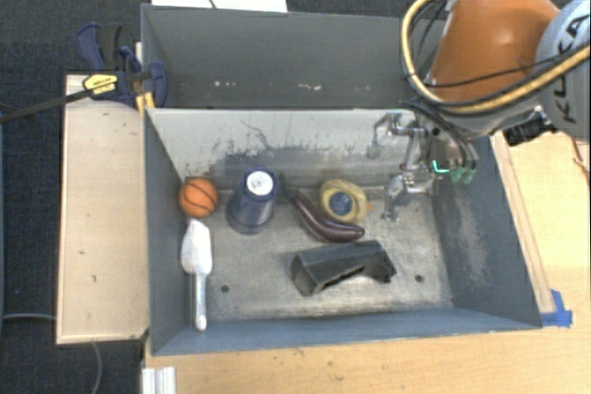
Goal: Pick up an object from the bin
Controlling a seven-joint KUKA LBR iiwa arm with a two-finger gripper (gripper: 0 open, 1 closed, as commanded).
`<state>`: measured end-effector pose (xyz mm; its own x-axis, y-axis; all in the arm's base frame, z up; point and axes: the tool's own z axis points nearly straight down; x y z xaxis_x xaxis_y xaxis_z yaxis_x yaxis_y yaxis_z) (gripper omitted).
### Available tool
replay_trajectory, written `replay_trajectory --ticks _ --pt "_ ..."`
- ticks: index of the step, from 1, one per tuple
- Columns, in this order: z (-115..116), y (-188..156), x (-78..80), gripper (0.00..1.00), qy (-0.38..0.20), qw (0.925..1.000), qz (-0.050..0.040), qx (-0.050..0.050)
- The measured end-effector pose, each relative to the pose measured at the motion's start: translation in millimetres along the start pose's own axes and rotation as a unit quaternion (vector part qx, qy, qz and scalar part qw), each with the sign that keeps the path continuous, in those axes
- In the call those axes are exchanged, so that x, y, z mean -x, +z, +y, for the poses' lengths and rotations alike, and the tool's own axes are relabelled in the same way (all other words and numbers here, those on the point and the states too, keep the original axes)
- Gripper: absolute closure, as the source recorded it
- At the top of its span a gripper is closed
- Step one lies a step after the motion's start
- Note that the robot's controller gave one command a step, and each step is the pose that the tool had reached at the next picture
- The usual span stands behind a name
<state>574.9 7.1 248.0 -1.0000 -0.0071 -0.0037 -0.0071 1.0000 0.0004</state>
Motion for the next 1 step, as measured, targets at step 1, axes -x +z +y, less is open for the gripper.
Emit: replay_trajectory --ticks 1 --pt "-1.1 40.6 -13.6 0.00 -0.013 0.9999 -0.0037 0.000"
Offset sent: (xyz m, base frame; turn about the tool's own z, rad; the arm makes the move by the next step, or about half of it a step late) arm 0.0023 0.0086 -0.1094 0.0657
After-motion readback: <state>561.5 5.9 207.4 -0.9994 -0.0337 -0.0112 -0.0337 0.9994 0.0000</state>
